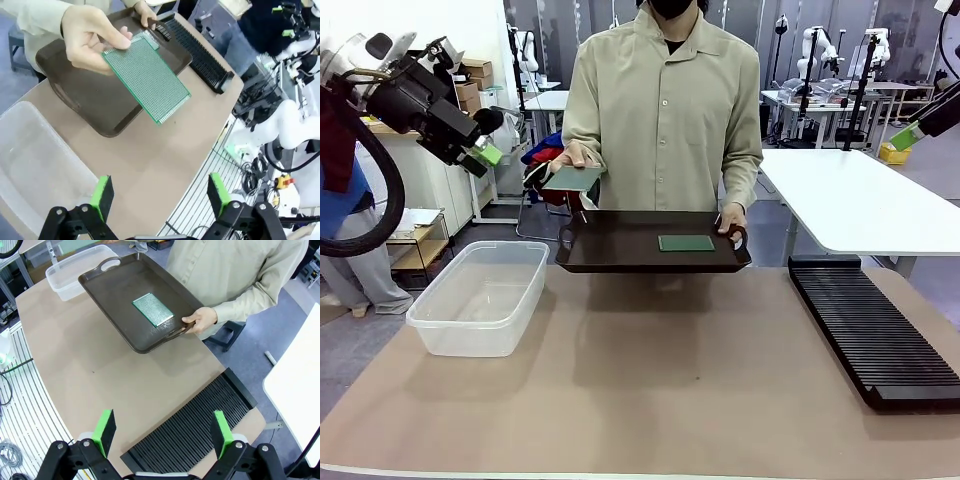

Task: Sort PCBs into racks and boxes based on the side picked up.
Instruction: Pick up the Blank PCB handed by the Human.

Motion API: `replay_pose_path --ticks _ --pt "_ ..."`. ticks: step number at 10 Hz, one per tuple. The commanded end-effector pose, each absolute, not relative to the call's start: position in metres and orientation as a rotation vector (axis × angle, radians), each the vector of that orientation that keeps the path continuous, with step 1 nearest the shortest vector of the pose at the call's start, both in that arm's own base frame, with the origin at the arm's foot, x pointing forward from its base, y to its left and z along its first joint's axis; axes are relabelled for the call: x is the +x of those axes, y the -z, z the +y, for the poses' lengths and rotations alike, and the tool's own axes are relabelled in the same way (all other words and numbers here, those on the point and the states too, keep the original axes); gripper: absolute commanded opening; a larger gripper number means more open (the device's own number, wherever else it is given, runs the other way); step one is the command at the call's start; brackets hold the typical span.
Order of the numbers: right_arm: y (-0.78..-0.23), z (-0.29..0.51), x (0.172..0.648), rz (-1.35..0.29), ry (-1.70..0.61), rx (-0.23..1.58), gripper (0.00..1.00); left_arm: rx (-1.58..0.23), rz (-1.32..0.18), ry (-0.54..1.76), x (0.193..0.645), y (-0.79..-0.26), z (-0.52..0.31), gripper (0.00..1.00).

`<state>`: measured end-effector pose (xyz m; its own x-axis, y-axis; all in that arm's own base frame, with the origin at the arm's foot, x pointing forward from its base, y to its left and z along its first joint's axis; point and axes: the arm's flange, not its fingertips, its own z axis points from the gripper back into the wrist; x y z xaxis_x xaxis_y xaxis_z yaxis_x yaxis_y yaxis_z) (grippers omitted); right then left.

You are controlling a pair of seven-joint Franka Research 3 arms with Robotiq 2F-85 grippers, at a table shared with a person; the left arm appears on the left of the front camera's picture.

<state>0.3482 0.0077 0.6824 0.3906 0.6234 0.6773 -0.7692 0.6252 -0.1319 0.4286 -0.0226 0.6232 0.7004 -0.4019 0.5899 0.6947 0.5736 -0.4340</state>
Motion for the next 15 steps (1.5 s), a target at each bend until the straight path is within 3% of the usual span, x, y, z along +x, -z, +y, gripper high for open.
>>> replay_pose_path --ticks 1,5,8,11,13,14,15 --pt "-0.682 0.008 0.348 -0.757 -0.894 0.218 1.00 -0.670 -0.447 0.694 0.425 -0.625 -0.027 1.00" --pt "-0.682 0.008 0.348 -0.757 -0.894 0.218 1.00 -0.683 -0.455 0.678 0.428 -0.624 -0.030 1.00" --pt "-0.682 0.008 0.348 -0.757 -0.894 0.218 1.00 -0.920 -0.337 0.343 0.461 -0.603 -0.028 1.00" --pt "-0.682 0.008 0.348 -0.757 -0.894 0.218 1.00 -1.078 -0.264 0.261 0.492 -0.564 -0.037 1.00" --pt "-0.682 0.008 0.348 -0.757 -0.894 0.218 1.00 -1.101 -0.247 0.176 0.509 -0.548 -0.048 1.00" --pt "-0.682 0.008 0.348 -0.757 -0.894 0.218 1.00 -0.995 -0.252 0.153 0.514 -0.548 -0.050 1.00" --pt "-0.682 0.008 0.348 -0.757 -0.894 0.218 1.00 -1.088 -0.241 0.228 0.501 -0.542 -0.045 1.00"
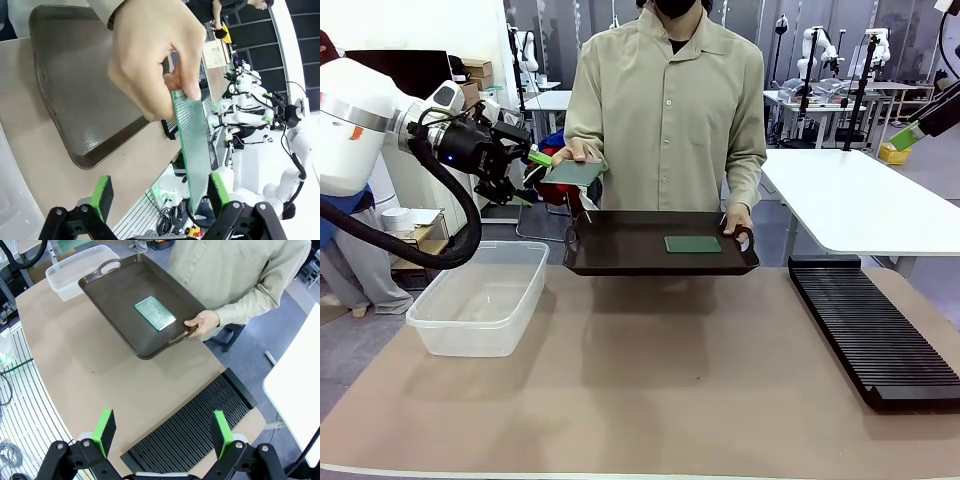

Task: Sort PCBs into racks and boxes based on the side picked up.
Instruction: Pick up the Blank PCB handed by the Human.

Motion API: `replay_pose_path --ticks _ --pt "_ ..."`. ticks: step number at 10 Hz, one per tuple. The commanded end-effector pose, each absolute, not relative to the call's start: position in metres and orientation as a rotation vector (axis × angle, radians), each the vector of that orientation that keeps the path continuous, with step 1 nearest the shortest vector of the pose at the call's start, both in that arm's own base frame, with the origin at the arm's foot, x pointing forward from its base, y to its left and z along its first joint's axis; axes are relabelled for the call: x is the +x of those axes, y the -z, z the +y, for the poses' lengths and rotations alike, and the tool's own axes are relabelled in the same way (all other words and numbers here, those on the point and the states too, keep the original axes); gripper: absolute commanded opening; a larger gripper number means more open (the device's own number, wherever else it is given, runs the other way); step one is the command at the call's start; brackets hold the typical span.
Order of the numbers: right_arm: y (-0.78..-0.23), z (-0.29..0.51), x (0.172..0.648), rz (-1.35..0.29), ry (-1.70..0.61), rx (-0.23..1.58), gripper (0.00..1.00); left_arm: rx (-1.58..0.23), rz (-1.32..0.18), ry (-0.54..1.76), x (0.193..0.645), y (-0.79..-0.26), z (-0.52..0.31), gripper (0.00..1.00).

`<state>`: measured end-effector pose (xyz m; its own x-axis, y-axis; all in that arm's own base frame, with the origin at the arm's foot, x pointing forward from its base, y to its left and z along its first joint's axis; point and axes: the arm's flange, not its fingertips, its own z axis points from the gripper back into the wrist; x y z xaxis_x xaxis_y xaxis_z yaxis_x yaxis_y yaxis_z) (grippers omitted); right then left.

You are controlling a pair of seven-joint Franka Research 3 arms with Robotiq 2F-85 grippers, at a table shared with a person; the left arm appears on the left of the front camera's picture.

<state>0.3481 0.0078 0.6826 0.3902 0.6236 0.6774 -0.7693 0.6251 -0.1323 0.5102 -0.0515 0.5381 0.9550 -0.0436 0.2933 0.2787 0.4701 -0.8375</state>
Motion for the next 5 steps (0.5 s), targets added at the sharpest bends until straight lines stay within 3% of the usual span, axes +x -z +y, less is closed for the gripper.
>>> replay_pose_path --ticks 1,5 --pt "-0.682 0.008 0.348 -0.757 -0.894 0.218 1.00 -1.088 -0.241 0.228 0.501 -0.542 -0.045 1.00" --pt "-0.682 0.008 0.348 -0.757 -0.894 0.218 1.00 -1.116 -0.233 0.167 0.517 -0.541 -0.049 1.00"
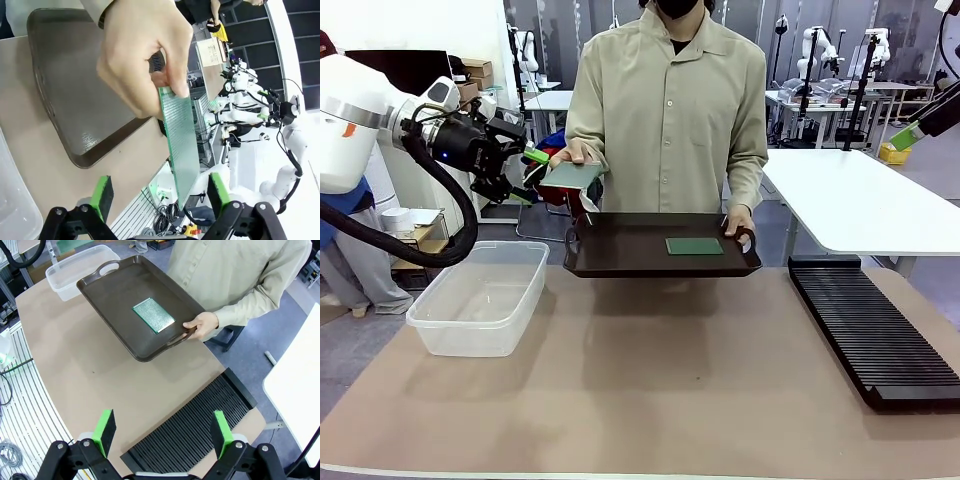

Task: Sort PCBs into racks and boxes based on the side picked up.
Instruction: Pick up the Blank PCB handed by the Human.

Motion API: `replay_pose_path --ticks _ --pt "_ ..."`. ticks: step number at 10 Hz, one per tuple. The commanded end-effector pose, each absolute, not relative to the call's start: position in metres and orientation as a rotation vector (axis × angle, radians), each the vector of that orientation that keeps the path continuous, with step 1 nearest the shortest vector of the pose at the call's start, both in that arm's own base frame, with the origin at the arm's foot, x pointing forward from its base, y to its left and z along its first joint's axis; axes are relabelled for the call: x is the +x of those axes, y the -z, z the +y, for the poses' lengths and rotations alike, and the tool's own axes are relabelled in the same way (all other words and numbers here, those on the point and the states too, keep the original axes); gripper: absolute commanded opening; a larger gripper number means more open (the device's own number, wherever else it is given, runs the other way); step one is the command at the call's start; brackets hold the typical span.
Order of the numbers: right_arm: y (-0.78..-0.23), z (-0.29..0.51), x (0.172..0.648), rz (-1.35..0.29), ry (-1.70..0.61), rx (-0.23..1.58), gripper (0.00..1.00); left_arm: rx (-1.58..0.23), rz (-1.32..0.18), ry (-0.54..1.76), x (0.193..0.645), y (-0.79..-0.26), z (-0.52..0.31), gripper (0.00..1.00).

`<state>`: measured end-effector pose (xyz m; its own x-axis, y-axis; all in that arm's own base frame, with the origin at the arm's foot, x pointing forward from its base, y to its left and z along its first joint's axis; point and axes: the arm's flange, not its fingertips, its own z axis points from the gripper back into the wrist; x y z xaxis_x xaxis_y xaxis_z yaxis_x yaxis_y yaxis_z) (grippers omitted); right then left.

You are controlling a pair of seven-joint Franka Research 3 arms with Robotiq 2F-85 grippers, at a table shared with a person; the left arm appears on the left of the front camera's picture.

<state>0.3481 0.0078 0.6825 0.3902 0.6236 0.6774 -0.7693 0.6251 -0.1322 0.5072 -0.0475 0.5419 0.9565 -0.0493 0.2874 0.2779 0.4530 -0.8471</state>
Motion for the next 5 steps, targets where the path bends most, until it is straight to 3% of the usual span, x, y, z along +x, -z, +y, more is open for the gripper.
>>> replay_pose_path --ticks 1,5 --pt "-0.682 0.008 0.348 -0.757 -0.894 0.218 1.00 -1.146 -0.229 0.142 0.527 -0.537 -0.050 1.00" --pt "-0.682 0.008 0.348 -0.757 -0.894 0.218 1.00 -1.251 -0.196 0.187 0.548 -0.527 -0.053 1.00"
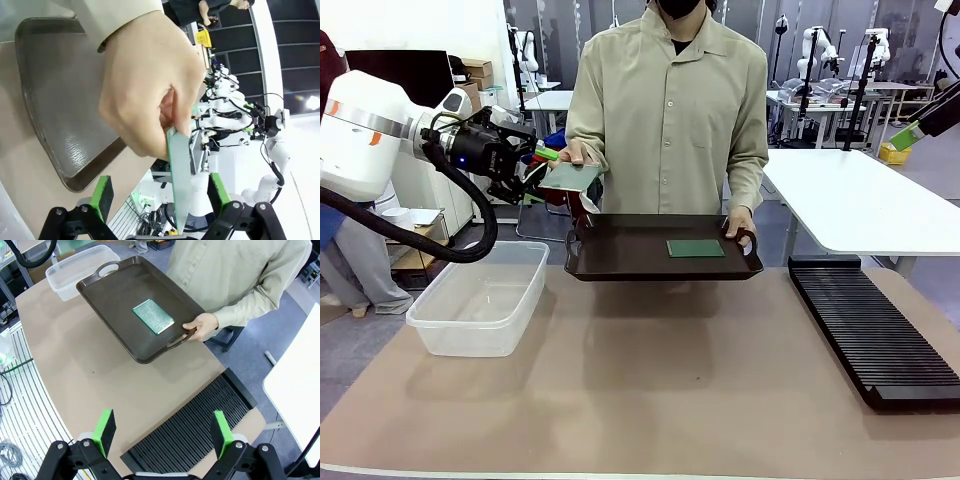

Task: Sort PCBs into racks and boxes based on the side picked up.
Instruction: Pick up the Blank PCB handed by the Human.

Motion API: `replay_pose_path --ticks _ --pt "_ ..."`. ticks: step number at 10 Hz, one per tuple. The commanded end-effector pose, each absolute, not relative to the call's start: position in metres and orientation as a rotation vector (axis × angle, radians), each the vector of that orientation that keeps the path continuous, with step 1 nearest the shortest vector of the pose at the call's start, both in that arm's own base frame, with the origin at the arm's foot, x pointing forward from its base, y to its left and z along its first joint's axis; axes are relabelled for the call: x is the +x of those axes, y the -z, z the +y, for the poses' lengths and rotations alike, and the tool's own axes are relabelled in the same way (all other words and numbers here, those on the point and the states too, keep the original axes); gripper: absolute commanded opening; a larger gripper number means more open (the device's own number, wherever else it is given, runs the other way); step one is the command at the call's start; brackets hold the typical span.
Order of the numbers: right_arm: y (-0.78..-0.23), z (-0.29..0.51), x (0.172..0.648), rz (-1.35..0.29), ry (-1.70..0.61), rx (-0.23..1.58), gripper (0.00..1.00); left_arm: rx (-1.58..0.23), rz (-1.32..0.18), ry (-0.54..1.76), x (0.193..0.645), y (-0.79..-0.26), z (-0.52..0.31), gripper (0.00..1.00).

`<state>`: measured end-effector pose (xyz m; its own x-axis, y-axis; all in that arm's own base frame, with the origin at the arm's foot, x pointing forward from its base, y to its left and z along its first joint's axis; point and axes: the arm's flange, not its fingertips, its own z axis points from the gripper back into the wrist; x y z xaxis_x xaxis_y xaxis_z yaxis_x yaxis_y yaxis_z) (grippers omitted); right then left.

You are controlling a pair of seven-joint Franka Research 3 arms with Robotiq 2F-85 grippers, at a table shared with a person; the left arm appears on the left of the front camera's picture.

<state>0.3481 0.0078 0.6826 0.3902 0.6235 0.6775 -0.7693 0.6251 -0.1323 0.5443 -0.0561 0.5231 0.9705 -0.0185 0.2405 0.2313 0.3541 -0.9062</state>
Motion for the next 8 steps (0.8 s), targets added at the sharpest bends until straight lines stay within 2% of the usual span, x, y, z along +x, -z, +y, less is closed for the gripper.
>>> replay_pose_path --ticks 1,2,3,4,5,6,8 --pt "-0.682 0.008 0.348 -0.757 -0.894 0.218 1.00 -1.282 -0.186 0.203 0.547 -0.528 -0.053 1.00" --pt "-0.682 0.008 0.348 -0.757 -0.894 0.218 1.00 -1.285 -0.180 0.244 0.546 -0.528 -0.052 0.43" --pt "-0.682 0.008 0.348 -0.757 -0.894 0.218 1.00 -1.302 -0.168 0.254 0.543 -0.529 -0.051 0.43" --pt "-0.682 0.008 0.348 -0.757 -0.894 0.218 1.00 -1.309 -0.161 0.250 0.541 -0.530 -0.050 0.00" --pt "-0.682 0.008 0.348 -0.757 -0.894 0.218 1.00 -1.307 -0.157 0.246 0.538 -0.531 -0.050 0.37" --pt "-0.682 0.008 0.348 -0.757 -0.894 0.218 1.00 -1.309 -0.150 0.245 0.537 -0.532 -0.049 0.00" --pt "-0.682 0.008 0.348 -0.757 -0.894 0.218 1.00 -1.317 -0.119 0.248 0.538 -0.530 -0.052 0.00"
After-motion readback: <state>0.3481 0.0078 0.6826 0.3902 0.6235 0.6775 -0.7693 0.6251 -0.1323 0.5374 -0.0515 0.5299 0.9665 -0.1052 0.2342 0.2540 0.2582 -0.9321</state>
